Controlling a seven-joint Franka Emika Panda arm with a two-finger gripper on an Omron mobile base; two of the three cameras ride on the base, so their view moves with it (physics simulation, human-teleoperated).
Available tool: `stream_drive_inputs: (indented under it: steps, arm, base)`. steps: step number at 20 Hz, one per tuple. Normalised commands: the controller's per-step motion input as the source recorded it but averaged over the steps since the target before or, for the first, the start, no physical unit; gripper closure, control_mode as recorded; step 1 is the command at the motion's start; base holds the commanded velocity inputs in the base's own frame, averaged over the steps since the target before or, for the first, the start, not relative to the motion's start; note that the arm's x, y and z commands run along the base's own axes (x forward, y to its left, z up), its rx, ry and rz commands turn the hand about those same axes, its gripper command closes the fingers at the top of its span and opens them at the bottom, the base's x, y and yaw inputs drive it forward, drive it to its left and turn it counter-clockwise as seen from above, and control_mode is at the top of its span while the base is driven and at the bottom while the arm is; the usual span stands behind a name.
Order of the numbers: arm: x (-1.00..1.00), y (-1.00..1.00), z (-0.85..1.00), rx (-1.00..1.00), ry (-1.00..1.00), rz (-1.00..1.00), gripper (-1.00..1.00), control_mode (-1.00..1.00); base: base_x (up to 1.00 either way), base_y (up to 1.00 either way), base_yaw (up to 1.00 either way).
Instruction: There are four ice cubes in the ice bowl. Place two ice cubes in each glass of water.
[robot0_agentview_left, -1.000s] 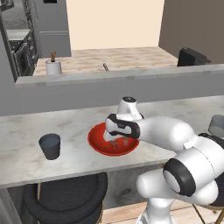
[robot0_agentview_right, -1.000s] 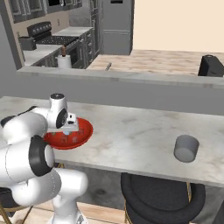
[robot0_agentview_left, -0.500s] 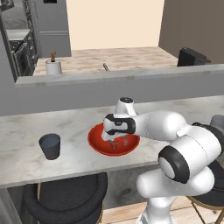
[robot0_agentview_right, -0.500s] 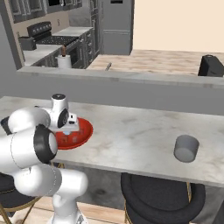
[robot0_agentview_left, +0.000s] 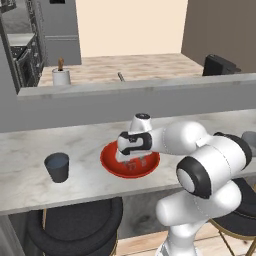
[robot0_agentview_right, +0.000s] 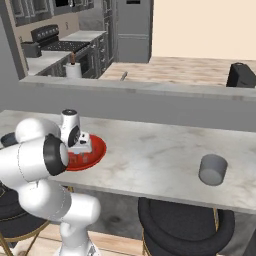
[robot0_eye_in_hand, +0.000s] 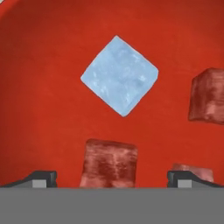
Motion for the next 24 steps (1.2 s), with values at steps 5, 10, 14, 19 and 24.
stream_drive_inputs:
  steps: [5, 10, 14, 19, 24]
  arm:
    - [0.00, 0.00, -0.16, -0.01, 0.02, -0.06, -1.00, -1.00]
    - [0.00, 0.08, -0.05, 0.00, 0.00, -0.07, -1.00, -1.00]
    - [0.00, 0.05, -0.01, 0.00, 0.00, -0.06, -1.00, -1.00]
    - [0.00, 0.00, -0.13, -0.02, 0.00, -0.10, -1.00, -1.00]
    - [0.00, 0.00, -0.20, -0.04, 0.00, -0.10, -1.00, -1.00]
  base:
    - [0.00, 0.00, 0.00]
    - [0.00, 0.00, 0.00]
    - [0.00, 0.00, 0.00]
    - [0.00, 0.00, 0.00]
    - [0.00, 0.00, 0.00]
